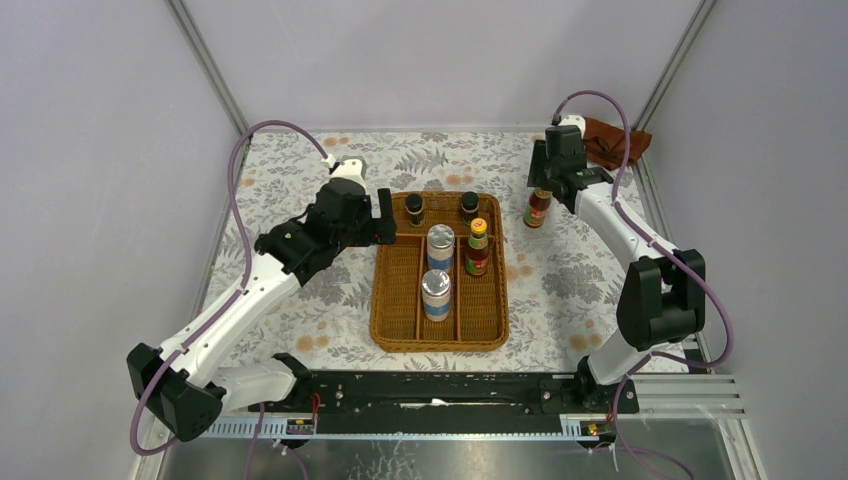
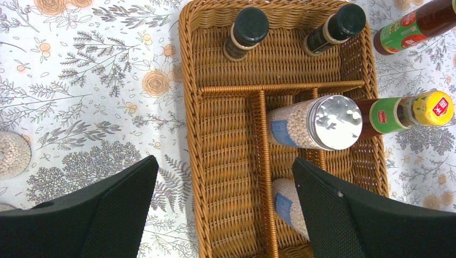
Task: Organize the condiment bottles
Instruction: Pick up the bottle from the center of the board.
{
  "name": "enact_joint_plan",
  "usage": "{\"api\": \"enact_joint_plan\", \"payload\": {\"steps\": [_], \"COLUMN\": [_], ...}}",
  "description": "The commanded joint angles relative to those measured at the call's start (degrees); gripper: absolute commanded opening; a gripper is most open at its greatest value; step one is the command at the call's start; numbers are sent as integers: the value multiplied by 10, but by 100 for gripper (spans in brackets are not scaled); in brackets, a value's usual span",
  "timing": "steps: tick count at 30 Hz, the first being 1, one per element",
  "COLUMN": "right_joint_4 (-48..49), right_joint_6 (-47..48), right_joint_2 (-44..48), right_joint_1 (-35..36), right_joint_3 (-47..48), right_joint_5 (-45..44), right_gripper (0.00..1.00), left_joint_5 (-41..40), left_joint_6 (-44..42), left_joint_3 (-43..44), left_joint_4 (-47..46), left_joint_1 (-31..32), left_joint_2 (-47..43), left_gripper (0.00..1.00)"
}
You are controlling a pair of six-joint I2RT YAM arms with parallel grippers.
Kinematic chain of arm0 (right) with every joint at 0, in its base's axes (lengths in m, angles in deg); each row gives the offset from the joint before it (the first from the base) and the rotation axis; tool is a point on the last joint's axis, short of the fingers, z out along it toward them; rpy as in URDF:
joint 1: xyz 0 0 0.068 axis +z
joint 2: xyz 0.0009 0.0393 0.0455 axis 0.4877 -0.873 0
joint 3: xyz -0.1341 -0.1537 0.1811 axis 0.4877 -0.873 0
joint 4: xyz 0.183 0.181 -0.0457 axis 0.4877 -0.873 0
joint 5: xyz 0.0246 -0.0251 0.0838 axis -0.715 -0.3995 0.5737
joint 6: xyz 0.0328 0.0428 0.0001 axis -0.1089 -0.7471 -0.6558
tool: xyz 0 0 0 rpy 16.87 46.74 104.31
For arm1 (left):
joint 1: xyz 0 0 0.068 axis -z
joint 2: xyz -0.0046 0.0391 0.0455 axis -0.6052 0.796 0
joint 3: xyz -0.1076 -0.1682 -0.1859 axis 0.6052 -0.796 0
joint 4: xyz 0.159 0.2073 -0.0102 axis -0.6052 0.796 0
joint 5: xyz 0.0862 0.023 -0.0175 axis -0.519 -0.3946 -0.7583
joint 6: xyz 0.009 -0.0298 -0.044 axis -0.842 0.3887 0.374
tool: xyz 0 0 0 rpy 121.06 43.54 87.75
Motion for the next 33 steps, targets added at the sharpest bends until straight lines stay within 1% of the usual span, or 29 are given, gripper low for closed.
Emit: {"api": "enact_joint_plan", "payload": {"steps": [1,7,12,14,17,23,33], "right_joint_4": [20,21,20,19,14,12,2], "right_joint_6": [2,2,3,4,8,11,14], "right_joint_2": [-5,-6,-4,-3,-2,9,38], "right_joint_1": [-3,-3,-3,-3,-3,-3,-3], "right_joint_3": [9,9,9,9,13,14,21], "right_joint_5": [7,7,3,0,-4,-4,2], "right_gripper": [59,48,32,23,0,0,0], "left_joint_5": [-10,-10,-10,-11,-12,-16,-18], "left_joint_6": [-9,-11,-13,-14,-15,-22,-16], "left_joint_3": [4,3,2,3,3,7,-12], "left_joint_4": [-10,-11,-11,-11,-11,-11,-10], "left_joint_1": [-6,-5,-6,-6,-7,-7,-6], "left_joint_2": [4,4,4,3,2,-1,-23], "left_gripper": [99,99,99,99,99,99,99]}}
